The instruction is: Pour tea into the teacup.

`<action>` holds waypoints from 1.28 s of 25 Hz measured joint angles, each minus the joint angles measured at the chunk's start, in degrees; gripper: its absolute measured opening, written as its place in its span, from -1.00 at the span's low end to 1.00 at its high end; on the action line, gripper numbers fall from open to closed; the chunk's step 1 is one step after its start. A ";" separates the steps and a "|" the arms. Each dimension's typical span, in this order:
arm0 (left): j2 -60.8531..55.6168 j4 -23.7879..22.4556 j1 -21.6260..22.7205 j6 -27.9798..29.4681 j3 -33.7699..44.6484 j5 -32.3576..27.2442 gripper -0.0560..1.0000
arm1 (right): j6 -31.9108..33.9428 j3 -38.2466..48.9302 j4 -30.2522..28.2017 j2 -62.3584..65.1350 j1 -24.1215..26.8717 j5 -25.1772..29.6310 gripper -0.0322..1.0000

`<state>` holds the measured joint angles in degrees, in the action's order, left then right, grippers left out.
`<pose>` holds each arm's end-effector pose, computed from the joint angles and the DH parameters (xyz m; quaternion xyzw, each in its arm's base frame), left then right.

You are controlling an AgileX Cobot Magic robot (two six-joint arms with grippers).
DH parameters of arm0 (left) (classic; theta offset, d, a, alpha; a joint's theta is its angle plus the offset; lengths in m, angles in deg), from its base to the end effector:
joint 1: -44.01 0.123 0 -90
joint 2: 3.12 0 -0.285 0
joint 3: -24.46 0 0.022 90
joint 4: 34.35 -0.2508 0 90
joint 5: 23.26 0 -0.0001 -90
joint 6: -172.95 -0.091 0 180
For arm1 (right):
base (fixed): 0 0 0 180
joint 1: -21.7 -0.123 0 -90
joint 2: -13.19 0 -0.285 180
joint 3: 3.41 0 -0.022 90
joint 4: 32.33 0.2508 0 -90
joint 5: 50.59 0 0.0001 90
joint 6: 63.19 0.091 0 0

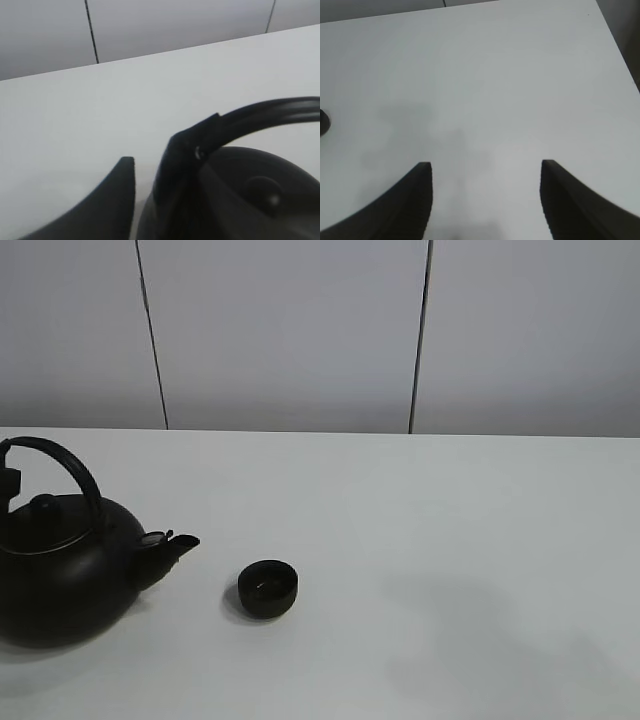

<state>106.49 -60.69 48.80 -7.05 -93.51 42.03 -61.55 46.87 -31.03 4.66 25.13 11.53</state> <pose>0.2349 -0.0171 0.1196 0.1676 0.7871 -0.0841 0.5876 -0.0006 0.0019 0.2671 0.0382 0.8692 0.0036 0.4930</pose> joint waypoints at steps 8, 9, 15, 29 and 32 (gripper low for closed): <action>0.00 -2.58 0.04 -1.23 -0.18 -0.08 -0.66 | 0.00 0.00 0.00 0.00 0.00 0.00 -0.10; 0.00 -2.58 0.04 -1.03 -0.18 -0.08 -0.66 | 0.00 0.00 0.00 0.00 0.00 0.00 -0.10; -1.29 -3.65 0.04 2.05 -0.23 -1.77 -0.66 | 0.00 0.00 0.00 0.00 0.00 -0.07 -0.10; -18.38 -6.80 0.04 6.17 0.42 -7.59 -0.66 | 0.01 0.00 0.00 0.00 0.00 -0.07 -0.10; -20.14 -6.96 -0.17 8.44 0.00 -9.93 -0.66 | 0.01 0.00 0.00 0.00 0.00 -0.07 -0.10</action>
<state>86.35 -67.66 48.63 1.39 -93.52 32.10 -61.54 46.87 -31.03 4.66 25.13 11.45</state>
